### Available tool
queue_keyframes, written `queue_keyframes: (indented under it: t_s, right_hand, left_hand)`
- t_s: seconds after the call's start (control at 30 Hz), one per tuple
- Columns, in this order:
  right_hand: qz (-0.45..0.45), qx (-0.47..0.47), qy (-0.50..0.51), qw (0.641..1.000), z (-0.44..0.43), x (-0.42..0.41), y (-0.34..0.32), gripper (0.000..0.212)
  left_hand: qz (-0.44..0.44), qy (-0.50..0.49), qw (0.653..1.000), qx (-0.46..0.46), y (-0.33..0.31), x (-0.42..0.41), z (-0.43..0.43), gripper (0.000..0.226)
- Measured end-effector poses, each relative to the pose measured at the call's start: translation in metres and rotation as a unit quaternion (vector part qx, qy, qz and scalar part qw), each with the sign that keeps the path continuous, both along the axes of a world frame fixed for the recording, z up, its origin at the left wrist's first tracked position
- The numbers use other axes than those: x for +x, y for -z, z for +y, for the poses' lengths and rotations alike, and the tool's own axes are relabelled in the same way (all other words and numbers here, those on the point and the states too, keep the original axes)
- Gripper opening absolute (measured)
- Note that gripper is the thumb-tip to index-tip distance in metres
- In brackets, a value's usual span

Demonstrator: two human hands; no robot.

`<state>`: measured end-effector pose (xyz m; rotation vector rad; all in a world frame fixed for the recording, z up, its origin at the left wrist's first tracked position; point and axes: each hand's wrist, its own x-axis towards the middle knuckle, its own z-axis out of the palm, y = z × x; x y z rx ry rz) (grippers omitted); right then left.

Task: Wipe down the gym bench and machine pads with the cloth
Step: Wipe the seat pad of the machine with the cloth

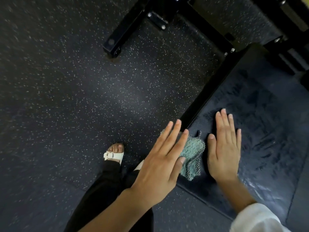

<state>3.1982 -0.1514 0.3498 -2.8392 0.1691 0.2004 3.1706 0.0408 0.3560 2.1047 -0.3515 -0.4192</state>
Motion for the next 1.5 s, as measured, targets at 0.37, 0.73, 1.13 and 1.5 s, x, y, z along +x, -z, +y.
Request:
queue_keyframes:
  t_s: [0.37,0.73,1.13,1.5]
  right_hand:
    - [-0.007,-0.004,-0.011,1.000,0.000,0.000,0.003,0.055]
    - [0.016,0.001,-0.070,0.997,0.002,-0.015,-0.003,0.056]
    - [0.007,-0.009,-0.044,0.999,0.020,-0.031,-0.003,0.055]
    - [0.007,0.002,-0.028,1.000,0.024,-0.030,-0.004,0.055]
  left_hand:
    - [-0.014,0.013,0.999,0.035,0.011,0.001,-0.013,0.070]
    - [0.049,-0.010,0.996,-0.077,0.014,0.001,-0.001,0.067]
    - [0.187,-0.014,0.965,-0.182,0.025,-0.002,0.017,0.058]
    - [0.187,0.072,0.959,-0.199,0.033,0.046,0.006,0.059]
